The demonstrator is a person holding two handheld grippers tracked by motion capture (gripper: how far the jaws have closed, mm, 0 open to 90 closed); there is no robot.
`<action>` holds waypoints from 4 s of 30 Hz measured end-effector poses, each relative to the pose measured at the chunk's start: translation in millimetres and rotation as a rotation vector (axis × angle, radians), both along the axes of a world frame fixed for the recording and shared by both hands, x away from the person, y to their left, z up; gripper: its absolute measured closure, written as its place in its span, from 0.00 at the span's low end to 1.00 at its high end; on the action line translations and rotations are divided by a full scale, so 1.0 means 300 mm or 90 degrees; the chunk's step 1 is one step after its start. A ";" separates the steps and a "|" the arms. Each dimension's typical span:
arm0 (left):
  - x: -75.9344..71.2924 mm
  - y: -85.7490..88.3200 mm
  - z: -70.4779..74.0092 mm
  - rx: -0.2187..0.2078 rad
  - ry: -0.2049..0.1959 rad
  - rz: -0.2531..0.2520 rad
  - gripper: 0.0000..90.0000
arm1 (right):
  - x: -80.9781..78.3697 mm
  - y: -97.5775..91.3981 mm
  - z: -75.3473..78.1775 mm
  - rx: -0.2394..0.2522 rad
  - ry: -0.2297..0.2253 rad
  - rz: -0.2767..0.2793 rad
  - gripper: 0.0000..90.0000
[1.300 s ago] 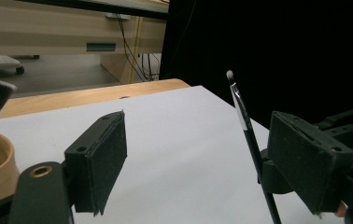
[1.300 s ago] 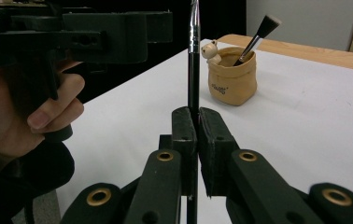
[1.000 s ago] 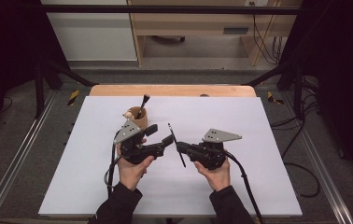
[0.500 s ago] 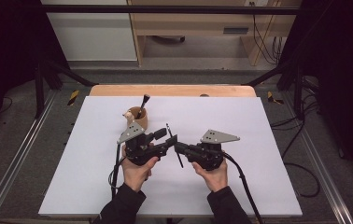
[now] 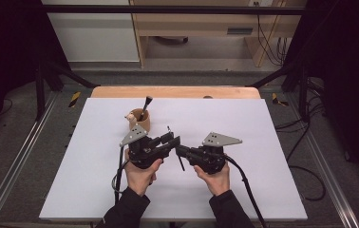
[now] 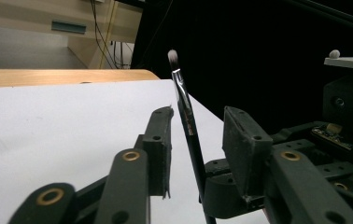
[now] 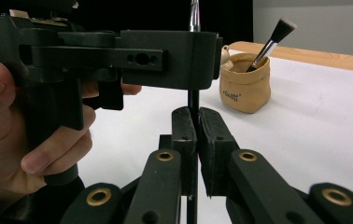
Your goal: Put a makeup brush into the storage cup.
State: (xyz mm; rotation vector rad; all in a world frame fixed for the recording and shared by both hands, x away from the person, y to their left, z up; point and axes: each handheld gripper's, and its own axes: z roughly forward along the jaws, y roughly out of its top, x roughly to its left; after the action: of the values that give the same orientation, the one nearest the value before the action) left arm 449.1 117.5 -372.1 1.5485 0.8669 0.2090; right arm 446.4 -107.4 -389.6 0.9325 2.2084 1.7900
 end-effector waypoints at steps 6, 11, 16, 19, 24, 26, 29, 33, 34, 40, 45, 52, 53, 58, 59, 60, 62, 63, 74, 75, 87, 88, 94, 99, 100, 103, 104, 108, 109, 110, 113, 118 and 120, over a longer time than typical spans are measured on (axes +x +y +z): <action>-0.003 -0.002 -0.001 0.000 -0.003 0.004 0.79 | -0.001 0.003 0.002 0.001 0.001 0.002 0.95; -0.004 -0.003 -0.004 -0.003 0.001 0.002 0.86 | -0.001 0.004 0.002 0.002 -0.003 0.003 0.95; -0.005 -0.004 -0.006 -0.011 0.005 -0.005 0.93 | -0.002 0.005 0.004 0.001 -0.002 0.003 0.95; -0.007 -0.004 -0.005 -0.008 0.002 -0.006 0.94 | -0.002 0.007 0.002 0.000 -0.003 0.004 0.95; -0.010 -0.004 -0.004 -0.007 -0.002 -0.005 0.94 | -0.003 0.009 0.003 0.001 -0.004 0.006 0.95; -0.011 -0.003 -0.003 -0.006 -0.003 -0.005 0.94 | -0.002 0.010 0.004 -0.001 -0.004 0.005 0.95; -0.013 -0.003 0.000 0.002 -0.011 -0.002 0.94 | -0.003 0.011 0.005 -0.002 -0.006 0.003 0.94; -0.013 0.006 0.006 0.007 -0.020 0.004 0.94 | -0.004 0.006 0.006 -0.008 -0.008 -0.001 0.87; -0.012 0.009 0.009 0.008 -0.021 0.004 0.94 | -0.004 0.003 0.007 -0.010 -0.007 -0.002 0.86; -0.012 0.026 0.021 0.024 -0.033 0.012 0.94 | -0.004 -0.023 0.020 -0.023 -0.017 -0.023 0.74; -0.010 0.051 0.035 0.032 -0.040 0.023 0.94 | -0.003 -0.059 0.028 -0.032 -0.022 -0.048 0.61; -0.010 0.098 0.054 0.050 -0.051 0.039 0.94 | 0.000 -0.123 0.020 -0.044 -0.032 -0.098 0.43; -0.008 0.106 0.056 0.052 -0.053 0.040 0.94 | 0.000 -0.131 0.019 -0.044 -0.035 -0.104 0.40; -0.006 0.137 0.065 0.062 -0.058 0.054 0.94 | -0.004 -0.166 0.014 -0.052 -0.037 -0.116 0.33; -0.007 0.145 0.068 0.067 -0.060 0.057 0.94 | -0.006 -0.172 0.014 -0.057 -0.040 -0.117 0.31; -0.007 0.151 0.069 0.068 -0.062 0.059 0.94 | -0.009 -0.178 0.013 -0.057 -0.046 -0.120 0.29; -0.005 0.164 0.072 0.071 -0.062 0.064 0.94 | -0.013 -0.190 0.011 -0.064 -0.051 -0.126 0.27; -0.004 0.168 0.073 0.072 -0.062 0.066 0.94 | -0.016 -0.196 0.010 -0.064 -0.051 -0.129 0.26; 0.004 0.221 0.097 0.094 -0.072 0.086 0.94 | -0.037 -0.278 0.004 -0.079 -0.049 -0.161 0.16; 0.005 0.225 0.099 0.095 -0.073 0.088 0.94 | -0.040 -0.286 0.003 -0.080 -0.049 -0.163 0.15; 0.019 0.262 0.124 0.105 -0.082 0.106 0.94 | -0.071 -0.364 -0.009 -0.082 -0.049 -0.195 0.08; 0.021 0.264 0.126 0.106 -0.083 0.108 0.94 | -0.074 -0.370 -0.011 -0.082 -0.049 -0.197 0.08; 0.033 0.276 0.138 0.115 -0.086 0.116 0.94 | -0.084 -0.398 -0.019 -0.081 -0.051 -0.212 0.07; 0.044 0.285 0.150 0.116 -0.091 0.121 0.94 | -0.089 -0.416 -0.024 -0.079 -0.050 -0.219 0.07; 0.047 0.286 0.151 0.116 -0.091 0.122 0.94 | -0.090 -0.421 -0.025 -0.081 -0.051 -0.220 0.06; 0.055 0.291 0.156 0.115 -0.092 0.125 0.94 | -0.094 -0.435 -0.028 -0.082 -0.049 -0.226 0.06; 0.058 0.292 0.157 0.115 -0.092 0.125 0.94 | -0.094 -0.440 -0.029 -0.082 -0.048 -0.228 0.06; 0.072 0.292 0.159 0.118 -0.091 0.127 0.94 | -0.097 -0.454 -0.033 -0.082 -0.048 -0.237 0.06; 0.076 0.291 0.160 0.120 -0.091 0.128 0.94 | -0.098 -0.457 -0.033 -0.081 -0.047 -0.237 0.06; 0.080 0.291 0.162 0.121 -0.091 0.129 0.94 | -0.098 -0.459 -0.033 -0.080 -0.047 -0.239 0.06; 0.092 0.290 0.166 0.120 -0.093 0.132 0.94 | -0.102 -0.469 -0.035 -0.078 -0.045 -0.243 0.06; 0.111 0.287 0.165 0.127 -0.096 0.132 0.94 | -0.105 -0.479 -0.039 -0.080 -0.043 -0.249 0.06; 0.119 0.284 0.163 0.129 -0.096 0.133 0.94 | -0.105 -0.481 -0.040 -0.080 -0.043 -0.250 0.06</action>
State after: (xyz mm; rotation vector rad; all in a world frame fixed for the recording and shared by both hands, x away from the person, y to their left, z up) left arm 484.6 202.7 -323.0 1.6054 0.9080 0.5726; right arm 414.8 -251.8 -401.7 1.1616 1.9069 1.4661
